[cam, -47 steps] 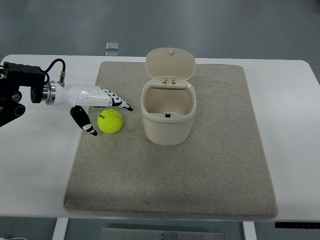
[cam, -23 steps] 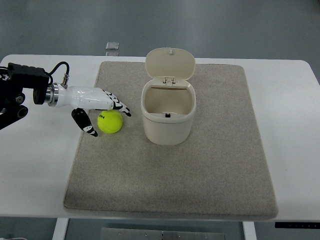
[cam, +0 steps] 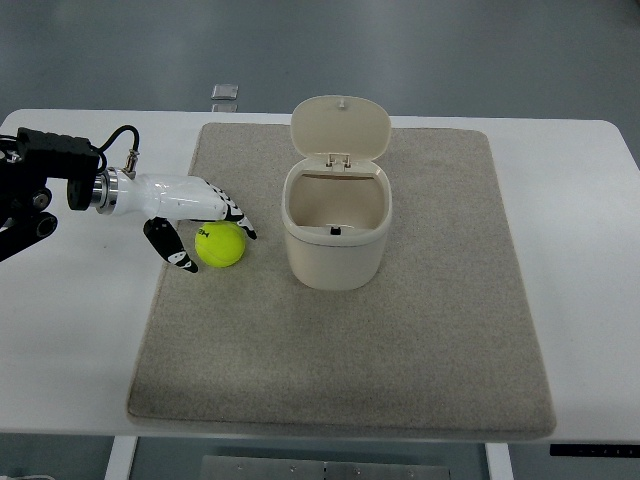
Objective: Put tennis ball into box with left hand
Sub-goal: 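Close the left hand fingers around the yellow tennis ball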
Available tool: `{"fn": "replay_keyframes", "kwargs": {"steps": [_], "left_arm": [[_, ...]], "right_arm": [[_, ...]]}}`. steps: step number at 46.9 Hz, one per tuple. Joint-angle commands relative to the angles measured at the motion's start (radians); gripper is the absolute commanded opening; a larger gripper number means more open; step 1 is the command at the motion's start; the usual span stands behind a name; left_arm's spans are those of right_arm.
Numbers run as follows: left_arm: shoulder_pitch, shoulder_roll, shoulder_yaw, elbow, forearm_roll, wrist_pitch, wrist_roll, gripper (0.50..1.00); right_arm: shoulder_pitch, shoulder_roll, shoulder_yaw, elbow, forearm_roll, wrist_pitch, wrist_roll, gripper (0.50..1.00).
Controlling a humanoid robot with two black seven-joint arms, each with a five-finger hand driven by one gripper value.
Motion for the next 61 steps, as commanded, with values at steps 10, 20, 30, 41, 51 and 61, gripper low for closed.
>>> {"fn": "replay_keyframes", "kwargs": {"steps": [10, 20, 30, 41, 51, 61], "left_arm": [[0.005, 0.0, 0.0, 0.0, 0.001, 0.015, 0.0, 0.823], [0.008, 0.0, 0.0, 0.0, 0.003, 0.015, 0.0, 0.786], [0.009, 0.003, 0.001, -0.002, 0.006, 0.015, 0.0, 0.746], [0.009, 0.003, 0.001, -0.002, 0.008, 0.015, 0.0, 0.658], [0.005, 0.004, 0.004, -0.009, 0.008, 0.015, 0.0, 0.512], [-0.003, 0.02, 0.004, -0.028, 0.029, 0.013, -0.002, 0.5]], "right_arm": [[0.0, 0.0, 0.0, 0.0, 0.0, 0.0, 0.0, 0.901], [0.0, 0.0, 0.0, 0.0, 0.0, 0.0, 0.0, 0.901], [0.0, 0.0, 0.0, 0.0, 0.0, 0.0, 0.0, 0.901], [0.0, 0.0, 0.0, 0.0, 0.0, 0.0, 0.0, 0.901], [0.0, 0.0, 0.0, 0.0, 0.0, 0.0, 0.0, 0.901], [0.0, 0.0, 0.0, 0.0, 0.0, 0.0, 0.0, 0.901]]}}
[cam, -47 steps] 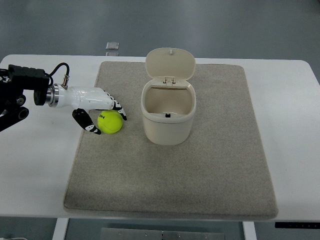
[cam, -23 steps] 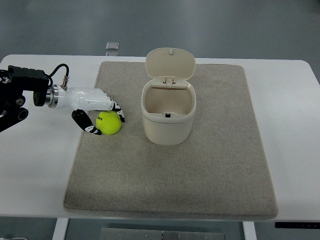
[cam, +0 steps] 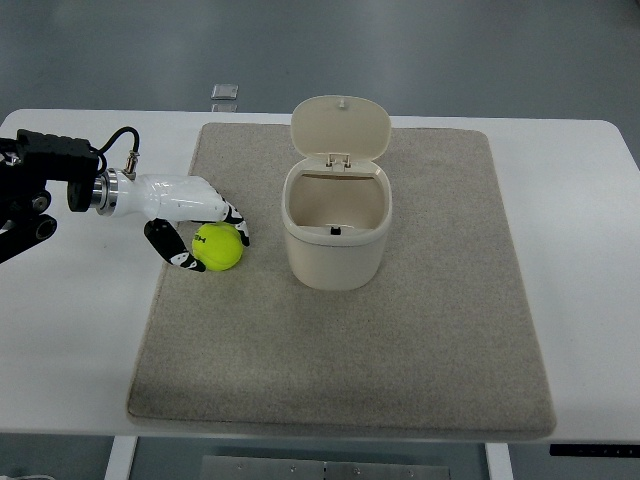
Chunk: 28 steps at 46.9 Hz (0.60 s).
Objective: Put tennis ball into box with left hand
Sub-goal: 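Close the left hand fingers around the yellow tennis ball, then lift the ball with the left hand and carry it over the bin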
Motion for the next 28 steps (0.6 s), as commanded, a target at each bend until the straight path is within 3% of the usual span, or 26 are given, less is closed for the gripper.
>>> {"fn": "replay_keyframes", "kwargs": {"steps": [1, 9, 28], "left_arm": [[-0.002, 0.01, -0.001, -0.01, 0.025, -0.001, 0.0, 0.5], [-0.013, 0.088, -0.011, -0.095, 0.054, 0.016, -0.003, 0.5], [-0.056, 0.295, -0.013, -0.292, 0.054, 0.246, -0.026, 0.5]], "right_arm": [[0.0, 0.0, 0.0, 0.0, 0.0, 0.0, 0.0, 0.901], [0.0, 0.0, 0.0, 0.0, 0.0, 0.0, 0.0, 0.901], [0.0, 0.0, 0.0, 0.0, 0.0, 0.0, 0.0, 0.901]]}}
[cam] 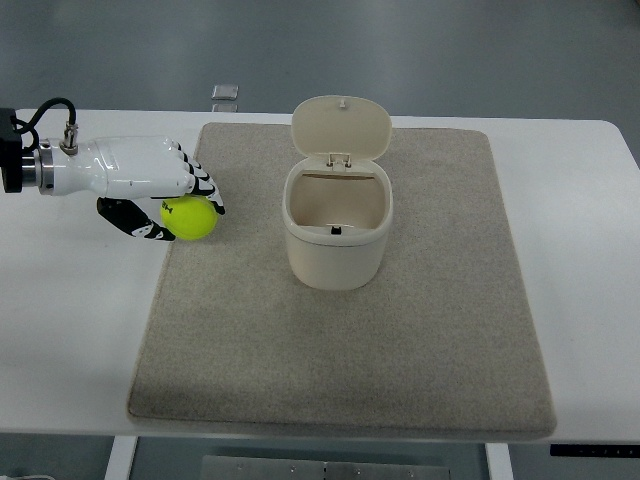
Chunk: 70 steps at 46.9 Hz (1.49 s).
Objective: Put tennis ball into box with left hand
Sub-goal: 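Lift the ball with the left hand and carry it over the bin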
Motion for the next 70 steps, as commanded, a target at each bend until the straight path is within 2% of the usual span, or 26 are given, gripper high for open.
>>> {"fn": "replay_keyframes", "kwargs": {"steps": [1, 12, 28, 57, 70], "left_arm": [[-0.009, 0.03, 0.0, -0.023, 0.0, 0.038, -0.014, 0.5], [-0.032, 0.056, -0.005, -0.071, -0.003, 0.067, -0.057, 0.5], [-0.122, 0.045, -0.005, -0.117, -0.005, 0.067, -0.06, 0.5], [-0.199, -0.127, -0.002, -0.086, 0.003, 0.049, -0.058, 0.5], [-0.205, -0.205, 0.009, 0.001, 0.032, 0.046, -0.052, 0.5]], "right_arm": [[0.0, 0.0, 0.0, 0.0, 0.0, 0.0, 0.0, 0.901], [0.0, 0.0, 0.0, 0.0, 0.0, 0.0, 0.0, 0.901], [0.0, 0.0, 0.0, 0.0, 0.0, 0.0, 0.0, 0.901], [0.0, 0.0, 0.0, 0.0, 0.0, 0.0, 0.0, 0.901], [0.0, 0.0, 0.0, 0.0, 0.0, 0.0, 0.0, 0.901]]}}
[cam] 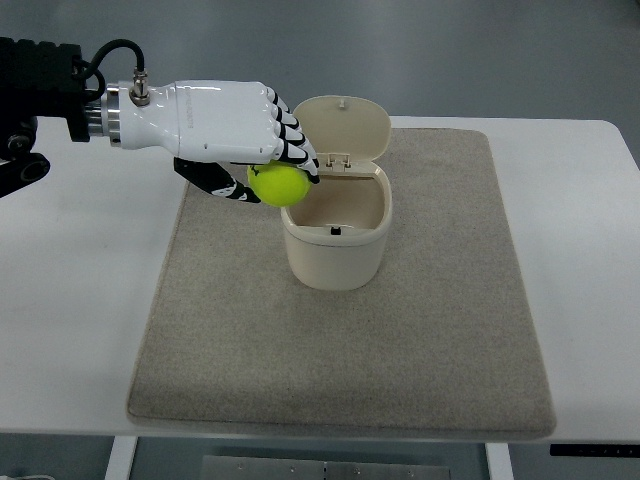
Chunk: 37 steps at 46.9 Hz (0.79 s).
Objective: Put tennis ball into box with left hand
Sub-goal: 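Lift the ball with the left hand and carry it over the bin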
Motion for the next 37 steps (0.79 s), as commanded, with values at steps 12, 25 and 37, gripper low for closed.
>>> {"fn": "replay_keyframes", "kwargs": {"steps": [12, 25, 37], "left_arm": [[-0.01, -0.082, 0.003, 0.034, 0.01, -0.013, 0.006, 0.5], [-0.009, -0.13, 0.003, 0.086, 0.03, -0.013, 0.006, 0.5], [0.0, -0.181, 0.003, 0.112, 0.032, -0.012, 0.006, 0.5]], "right_arm": [[0.0, 0.0, 0.0, 0.0, 0.0, 0.0, 0.0, 0.901], [0.0, 0.0, 0.0, 0.0, 0.0, 0.0, 0.0, 0.901], [0.0, 0.0, 0.0, 0.0, 0.0, 0.0, 0.0, 0.901]]}}
